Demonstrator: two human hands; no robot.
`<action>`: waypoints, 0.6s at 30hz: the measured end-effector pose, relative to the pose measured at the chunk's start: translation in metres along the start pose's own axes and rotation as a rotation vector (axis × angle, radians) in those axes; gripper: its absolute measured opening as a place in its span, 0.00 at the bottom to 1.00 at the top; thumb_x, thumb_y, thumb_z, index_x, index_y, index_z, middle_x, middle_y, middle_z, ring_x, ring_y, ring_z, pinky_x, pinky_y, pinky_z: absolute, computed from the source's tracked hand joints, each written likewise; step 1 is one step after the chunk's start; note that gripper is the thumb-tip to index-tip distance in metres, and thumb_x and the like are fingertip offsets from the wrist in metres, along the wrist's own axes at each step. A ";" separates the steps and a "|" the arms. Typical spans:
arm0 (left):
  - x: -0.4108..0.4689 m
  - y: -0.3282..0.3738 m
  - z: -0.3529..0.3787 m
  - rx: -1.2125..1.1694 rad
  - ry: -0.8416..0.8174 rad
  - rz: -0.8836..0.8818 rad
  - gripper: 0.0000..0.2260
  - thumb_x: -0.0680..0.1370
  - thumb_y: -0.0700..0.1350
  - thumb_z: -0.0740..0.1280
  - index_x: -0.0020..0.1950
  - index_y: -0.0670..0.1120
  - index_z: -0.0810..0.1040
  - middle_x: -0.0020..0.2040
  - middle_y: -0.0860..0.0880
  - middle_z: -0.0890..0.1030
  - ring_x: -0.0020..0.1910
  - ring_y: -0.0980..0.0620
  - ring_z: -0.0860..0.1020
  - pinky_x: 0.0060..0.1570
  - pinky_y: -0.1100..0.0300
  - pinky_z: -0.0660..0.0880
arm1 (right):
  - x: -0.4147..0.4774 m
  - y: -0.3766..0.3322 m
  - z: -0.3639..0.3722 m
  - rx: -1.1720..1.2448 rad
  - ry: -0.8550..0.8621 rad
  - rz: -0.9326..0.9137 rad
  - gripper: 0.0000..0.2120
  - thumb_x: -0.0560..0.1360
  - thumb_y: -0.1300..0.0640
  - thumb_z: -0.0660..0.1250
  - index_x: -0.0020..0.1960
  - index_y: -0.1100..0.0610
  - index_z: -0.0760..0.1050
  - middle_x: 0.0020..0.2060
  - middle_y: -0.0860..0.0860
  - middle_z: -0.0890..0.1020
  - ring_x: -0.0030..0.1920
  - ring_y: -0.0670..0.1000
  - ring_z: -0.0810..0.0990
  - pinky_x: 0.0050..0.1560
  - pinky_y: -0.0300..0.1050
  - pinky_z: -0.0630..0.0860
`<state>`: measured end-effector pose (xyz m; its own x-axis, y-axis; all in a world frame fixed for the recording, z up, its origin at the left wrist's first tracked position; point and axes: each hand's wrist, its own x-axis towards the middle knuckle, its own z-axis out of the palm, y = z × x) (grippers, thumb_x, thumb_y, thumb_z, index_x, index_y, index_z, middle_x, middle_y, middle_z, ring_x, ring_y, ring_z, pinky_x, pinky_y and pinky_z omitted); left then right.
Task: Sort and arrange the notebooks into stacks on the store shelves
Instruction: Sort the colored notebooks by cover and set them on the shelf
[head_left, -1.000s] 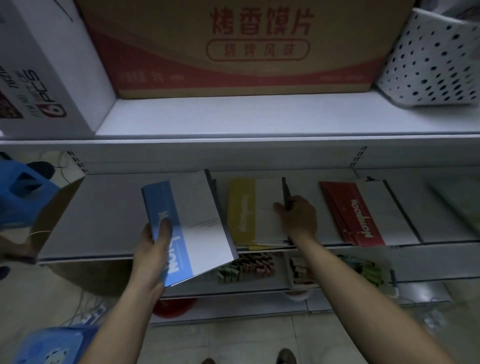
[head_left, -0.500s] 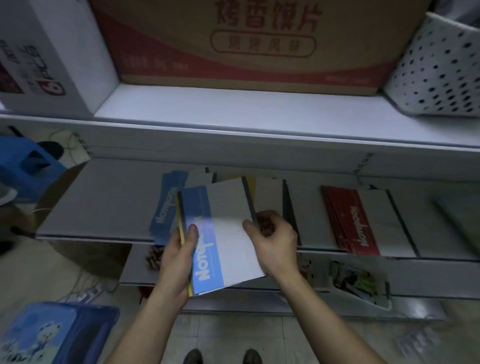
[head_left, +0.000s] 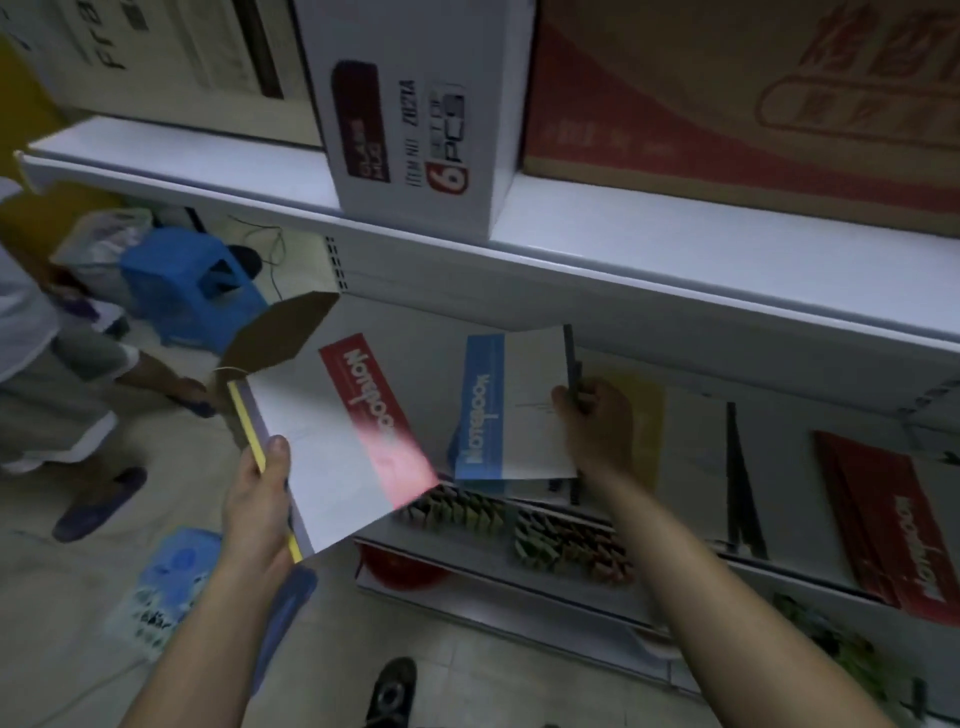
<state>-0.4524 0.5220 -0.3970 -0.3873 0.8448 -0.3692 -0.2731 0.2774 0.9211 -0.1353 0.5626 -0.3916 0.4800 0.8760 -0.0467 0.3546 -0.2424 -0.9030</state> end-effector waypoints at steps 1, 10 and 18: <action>0.013 0.008 -0.007 0.000 -0.004 -0.003 0.18 0.86 0.52 0.61 0.73 0.46 0.72 0.65 0.40 0.81 0.60 0.39 0.81 0.61 0.42 0.77 | 0.003 -0.001 0.008 -0.028 0.013 -0.003 0.10 0.79 0.52 0.69 0.52 0.58 0.76 0.44 0.50 0.79 0.44 0.51 0.79 0.39 0.42 0.73; 0.077 0.041 0.005 0.040 -0.313 -0.001 0.09 0.85 0.48 0.64 0.64 0.51 0.76 0.57 0.42 0.83 0.51 0.44 0.84 0.55 0.46 0.80 | 0.007 0.005 0.040 -0.370 0.192 0.080 0.13 0.78 0.51 0.69 0.55 0.59 0.78 0.53 0.56 0.78 0.45 0.55 0.77 0.43 0.42 0.69; 0.068 0.033 0.050 0.126 -0.513 -0.074 0.11 0.84 0.49 0.66 0.63 0.47 0.78 0.55 0.44 0.85 0.48 0.47 0.86 0.43 0.54 0.82 | -0.053 -0.051 0.062 0.096 -0.039 0.045 0.08 0.79 0.44 0.67 0.54 0.47 0.79 0.43 0.45 0.84 0.39 0.40 0.82 0.39 0.42 0.77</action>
<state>-0.4438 0.6111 -0.3850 0.1177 0.9274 -0.3550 -0.1629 0.3707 0.9144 -0.2282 0.5546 -0.3694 0.4615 0.8811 -0.1035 0.2535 -0.2427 -0.9364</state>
